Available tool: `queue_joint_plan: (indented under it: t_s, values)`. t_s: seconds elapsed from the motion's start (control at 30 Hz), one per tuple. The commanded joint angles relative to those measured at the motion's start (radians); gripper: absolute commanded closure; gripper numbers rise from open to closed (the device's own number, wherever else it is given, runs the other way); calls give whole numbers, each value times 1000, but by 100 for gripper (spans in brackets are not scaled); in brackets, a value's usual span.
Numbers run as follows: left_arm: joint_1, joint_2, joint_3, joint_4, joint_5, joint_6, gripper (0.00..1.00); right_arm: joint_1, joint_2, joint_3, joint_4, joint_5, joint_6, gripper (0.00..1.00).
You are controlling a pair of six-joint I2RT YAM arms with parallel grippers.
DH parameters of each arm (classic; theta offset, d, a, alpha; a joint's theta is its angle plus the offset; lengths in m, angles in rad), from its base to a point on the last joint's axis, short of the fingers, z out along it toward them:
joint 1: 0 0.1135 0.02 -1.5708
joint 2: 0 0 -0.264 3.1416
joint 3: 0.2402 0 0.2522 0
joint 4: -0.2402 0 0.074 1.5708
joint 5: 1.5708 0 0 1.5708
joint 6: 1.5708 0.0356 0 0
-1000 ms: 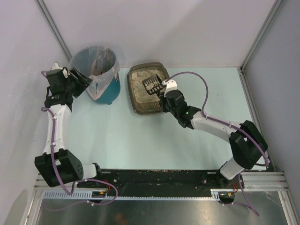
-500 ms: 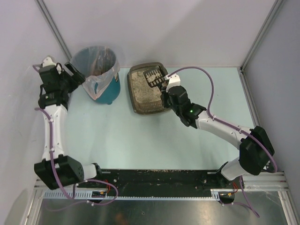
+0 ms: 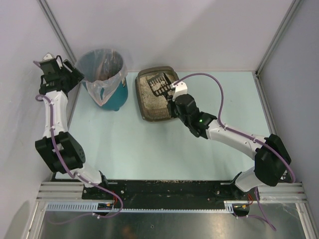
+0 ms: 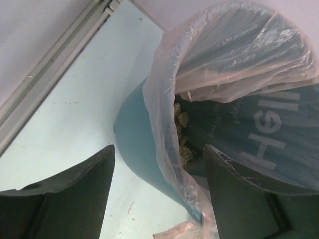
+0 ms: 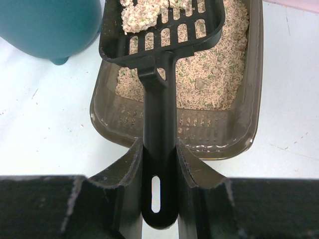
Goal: Clean the litter box
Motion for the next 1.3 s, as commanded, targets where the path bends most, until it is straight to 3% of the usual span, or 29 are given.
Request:
queue_joint_plan:
  t_s: [0.0,0.13,0.33,0.4,0.53,1.27]
  values:
    - [5,40,79,9,53,-34,28,3,-9,50,35,29,-18,100]
    - [6,42,77,8,64,-74,41,4,-11,50,20,40,-6,100]
    - [8,45,76,9,142,-167,76,9,5,50,15,35,-15,100]
    - [6,35,82,9,151,-198,81,10,5,50,20,35,-18,100]
    - [6,25,92,8,195,-253,100,10,12,48,29,37,-20,100]
    - [-43,-121,45,6,288,-522,100,9,15,50,87,38,-87,100]
